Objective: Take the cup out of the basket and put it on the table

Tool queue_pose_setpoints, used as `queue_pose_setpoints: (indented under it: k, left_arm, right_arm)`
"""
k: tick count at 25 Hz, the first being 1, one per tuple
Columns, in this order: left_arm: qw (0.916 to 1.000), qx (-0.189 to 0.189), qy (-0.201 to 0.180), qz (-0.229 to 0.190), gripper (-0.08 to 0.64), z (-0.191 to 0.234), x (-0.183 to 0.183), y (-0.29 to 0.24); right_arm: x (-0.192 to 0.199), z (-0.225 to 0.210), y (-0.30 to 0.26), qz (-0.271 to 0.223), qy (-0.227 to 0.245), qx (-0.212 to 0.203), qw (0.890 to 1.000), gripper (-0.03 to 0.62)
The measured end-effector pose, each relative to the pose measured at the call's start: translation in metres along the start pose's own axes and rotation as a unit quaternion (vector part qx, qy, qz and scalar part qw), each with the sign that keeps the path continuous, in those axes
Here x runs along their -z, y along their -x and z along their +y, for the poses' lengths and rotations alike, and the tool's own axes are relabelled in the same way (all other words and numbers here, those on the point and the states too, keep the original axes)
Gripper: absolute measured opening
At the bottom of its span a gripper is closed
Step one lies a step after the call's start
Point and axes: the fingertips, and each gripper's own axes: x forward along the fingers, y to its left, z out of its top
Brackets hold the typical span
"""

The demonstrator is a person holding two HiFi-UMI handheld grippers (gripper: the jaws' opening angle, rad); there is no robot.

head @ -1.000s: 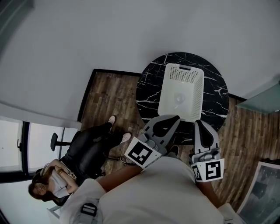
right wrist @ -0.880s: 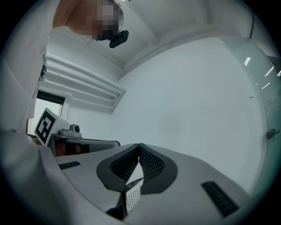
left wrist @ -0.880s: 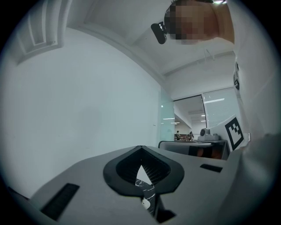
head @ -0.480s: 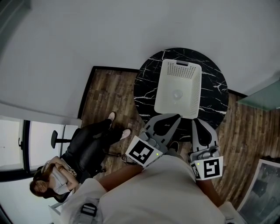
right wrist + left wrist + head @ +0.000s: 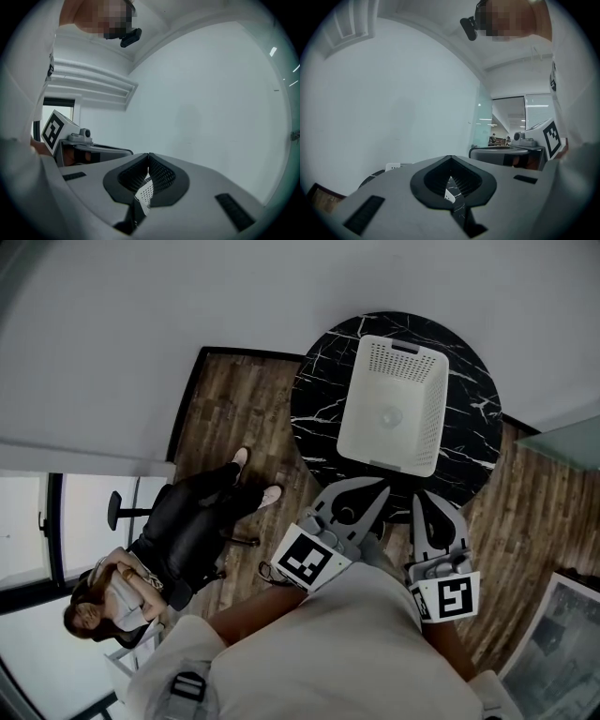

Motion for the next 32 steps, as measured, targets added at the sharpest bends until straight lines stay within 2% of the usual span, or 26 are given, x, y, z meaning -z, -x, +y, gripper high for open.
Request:
queue_pose_setpoints:
  k: [7,12,17,20,25,32]
  left_arm:
    - [0.9999,-0.012,-0.003,-0.008,0.005,0.010,-0.001,-0.003]
    - [0.9992,-0.014,0.006,0.038,0.005,0.025,0.018,-0.015]
    - [0.9988,-0.034,0.010,0.032,0.005,0.048,0.022,-0.025]
    - [0.9978,-0.043,0.004,0.051,0.005,0.060,0.032,-0.035]
    - [0.9952,-0.048,0.005,0.086,0.005,0.076,0.053,-0.050]
    - [0.9915,-0.052,0.014,0.118,0.005,0.099,0.078,-0.071]
  right_arm:
    - [0.007,0.003,-0.012,0.014,0.023,-0.033,0.999,0.008]
    - [0.013,0.004,-0.027,0.021,0.046,-0.057,0.997,0.008]
    - [0.013,-0.003,-0.052,0.024,0.045,-0.051,0.997,0.008]
    - [0.020,-0.009,-0.066,0.036,0.057,-0.064,0.996,0.009]
    - [0.035,-0.021,-0.089,0.056,0.099,-0.078,0.991,0.009]
    - [0.076,-0.040,-0.117,0.121,0.147,-0.102,0.976,0.009]
